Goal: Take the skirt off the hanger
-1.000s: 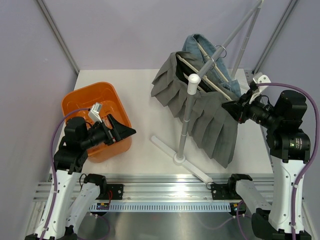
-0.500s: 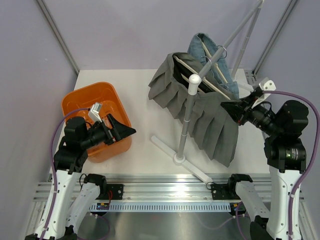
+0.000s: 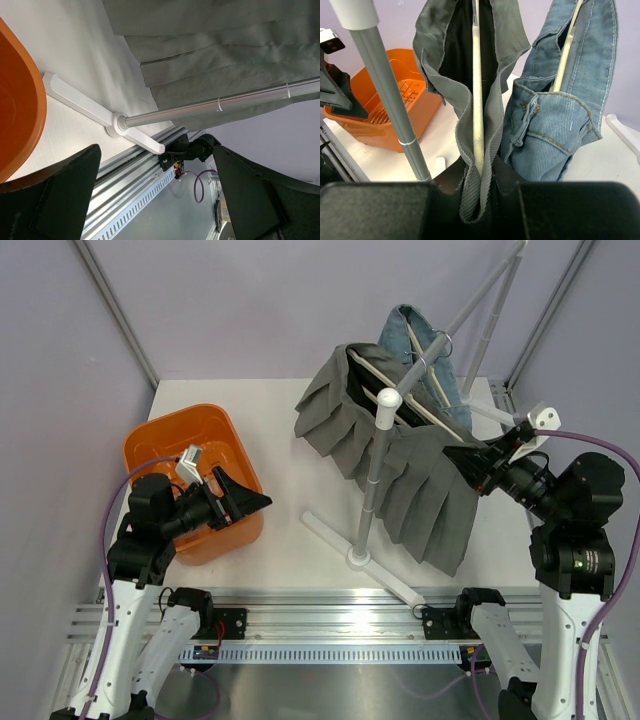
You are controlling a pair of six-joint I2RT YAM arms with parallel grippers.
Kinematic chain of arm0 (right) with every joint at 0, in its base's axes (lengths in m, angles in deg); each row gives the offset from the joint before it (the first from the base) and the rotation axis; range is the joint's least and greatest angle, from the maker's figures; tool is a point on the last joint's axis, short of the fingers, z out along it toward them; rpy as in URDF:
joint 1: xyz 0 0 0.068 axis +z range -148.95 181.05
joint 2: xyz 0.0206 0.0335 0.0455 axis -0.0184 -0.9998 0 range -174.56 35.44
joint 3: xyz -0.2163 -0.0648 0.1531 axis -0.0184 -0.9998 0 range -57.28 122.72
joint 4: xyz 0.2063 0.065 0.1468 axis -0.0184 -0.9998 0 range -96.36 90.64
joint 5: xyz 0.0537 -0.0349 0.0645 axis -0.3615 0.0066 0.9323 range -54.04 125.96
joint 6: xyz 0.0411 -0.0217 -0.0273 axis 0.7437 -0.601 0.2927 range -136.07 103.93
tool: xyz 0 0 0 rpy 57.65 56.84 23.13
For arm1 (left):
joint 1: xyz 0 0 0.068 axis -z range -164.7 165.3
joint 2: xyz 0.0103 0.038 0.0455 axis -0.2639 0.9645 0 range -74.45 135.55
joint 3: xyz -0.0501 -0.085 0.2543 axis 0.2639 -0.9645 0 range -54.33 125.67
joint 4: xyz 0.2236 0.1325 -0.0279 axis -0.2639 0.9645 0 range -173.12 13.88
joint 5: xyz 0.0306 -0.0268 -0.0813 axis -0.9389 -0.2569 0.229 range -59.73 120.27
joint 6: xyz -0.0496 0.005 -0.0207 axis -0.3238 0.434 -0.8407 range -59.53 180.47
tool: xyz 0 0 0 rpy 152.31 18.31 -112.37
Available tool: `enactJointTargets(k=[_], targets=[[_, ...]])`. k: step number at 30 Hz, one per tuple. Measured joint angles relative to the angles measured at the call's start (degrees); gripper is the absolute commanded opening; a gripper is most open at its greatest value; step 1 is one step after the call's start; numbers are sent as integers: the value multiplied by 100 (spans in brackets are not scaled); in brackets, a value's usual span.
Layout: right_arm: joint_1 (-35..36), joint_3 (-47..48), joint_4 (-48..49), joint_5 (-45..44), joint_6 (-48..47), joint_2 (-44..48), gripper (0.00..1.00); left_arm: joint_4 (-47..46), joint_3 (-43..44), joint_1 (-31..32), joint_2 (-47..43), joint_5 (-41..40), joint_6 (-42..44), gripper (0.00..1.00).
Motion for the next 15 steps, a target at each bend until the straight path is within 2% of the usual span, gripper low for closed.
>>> enactJointTargets(k=[15], targets=[[0,-39,-219,-129,-20,579,0,-96,0,0,-17,2,-210,99]])
